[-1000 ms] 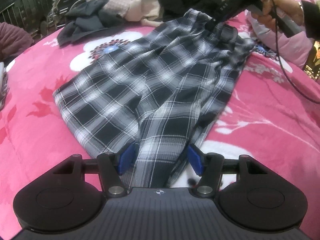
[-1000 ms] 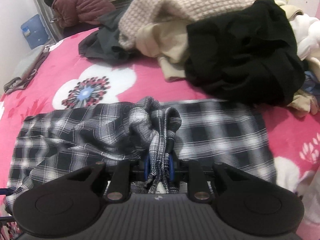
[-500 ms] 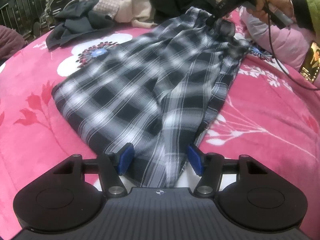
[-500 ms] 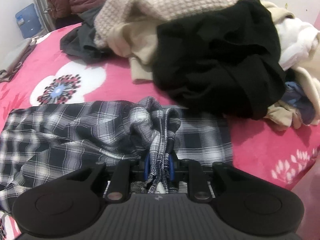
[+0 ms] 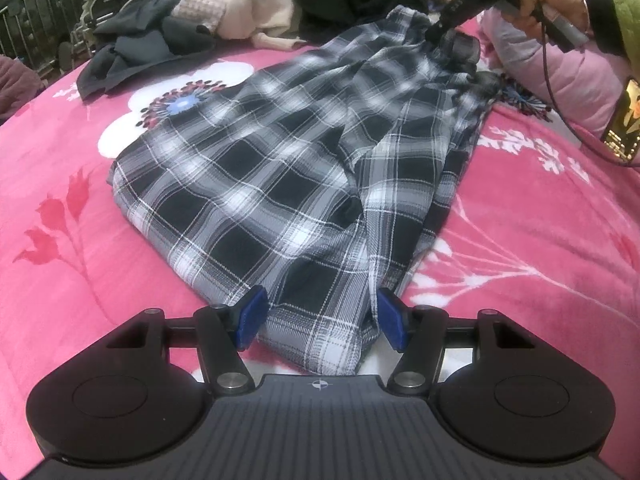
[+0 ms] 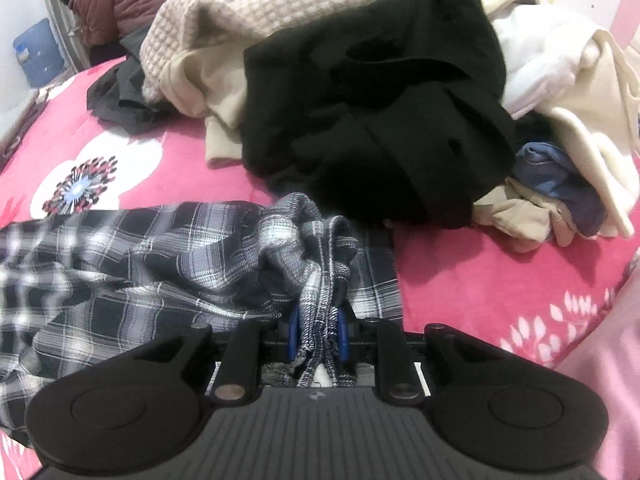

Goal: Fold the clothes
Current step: 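Open the right gripper and release the folded pants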

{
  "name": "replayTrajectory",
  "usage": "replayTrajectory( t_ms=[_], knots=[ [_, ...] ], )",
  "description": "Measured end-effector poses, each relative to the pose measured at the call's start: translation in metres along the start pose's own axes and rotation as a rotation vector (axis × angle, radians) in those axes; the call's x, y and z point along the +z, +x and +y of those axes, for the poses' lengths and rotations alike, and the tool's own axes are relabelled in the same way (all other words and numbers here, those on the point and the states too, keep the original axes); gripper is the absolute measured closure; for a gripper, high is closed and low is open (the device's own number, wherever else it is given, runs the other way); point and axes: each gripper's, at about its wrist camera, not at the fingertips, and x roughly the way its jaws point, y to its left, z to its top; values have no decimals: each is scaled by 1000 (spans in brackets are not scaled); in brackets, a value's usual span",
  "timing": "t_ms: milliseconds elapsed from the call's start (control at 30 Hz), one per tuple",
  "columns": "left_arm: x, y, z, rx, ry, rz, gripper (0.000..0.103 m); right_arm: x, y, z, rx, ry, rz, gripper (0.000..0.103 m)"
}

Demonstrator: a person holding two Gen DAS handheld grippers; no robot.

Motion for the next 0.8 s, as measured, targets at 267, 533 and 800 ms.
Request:
replayTrajectory(
  t_ms=[267, 533, 800],
  knots=[
    [5, 6, -3, -13, 2, -4, 43, -7, 7, -15, -11, 13, 17, 82],
    [4, 8, -3, -17, 5, 1, 43, -16, 20, -21, -43, 20, 30, 75],
    [-2, 0, 5, -16, -17, 6, 42, -12, 16, -25, -98, 62, 19, 54]
  ],
)
